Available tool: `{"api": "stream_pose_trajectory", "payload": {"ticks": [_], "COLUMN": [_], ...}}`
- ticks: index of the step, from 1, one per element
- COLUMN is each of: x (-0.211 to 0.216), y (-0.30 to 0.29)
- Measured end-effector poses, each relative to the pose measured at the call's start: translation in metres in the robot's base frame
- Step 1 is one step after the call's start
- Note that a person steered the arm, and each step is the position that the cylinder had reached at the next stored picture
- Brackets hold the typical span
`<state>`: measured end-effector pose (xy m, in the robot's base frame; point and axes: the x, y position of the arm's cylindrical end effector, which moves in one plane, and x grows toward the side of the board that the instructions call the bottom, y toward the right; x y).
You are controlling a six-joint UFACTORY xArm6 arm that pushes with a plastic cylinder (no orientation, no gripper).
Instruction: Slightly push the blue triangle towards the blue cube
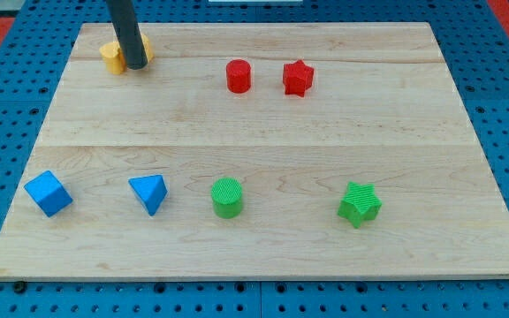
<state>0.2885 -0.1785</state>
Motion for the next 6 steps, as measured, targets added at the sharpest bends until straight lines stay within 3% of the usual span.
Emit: {"api": "stream_pose_trajectory", "payload": {"ticks": [2,5,6], "x": [0.131,0.231,0.231], "y": [-0.002,0.086,0.075]}}
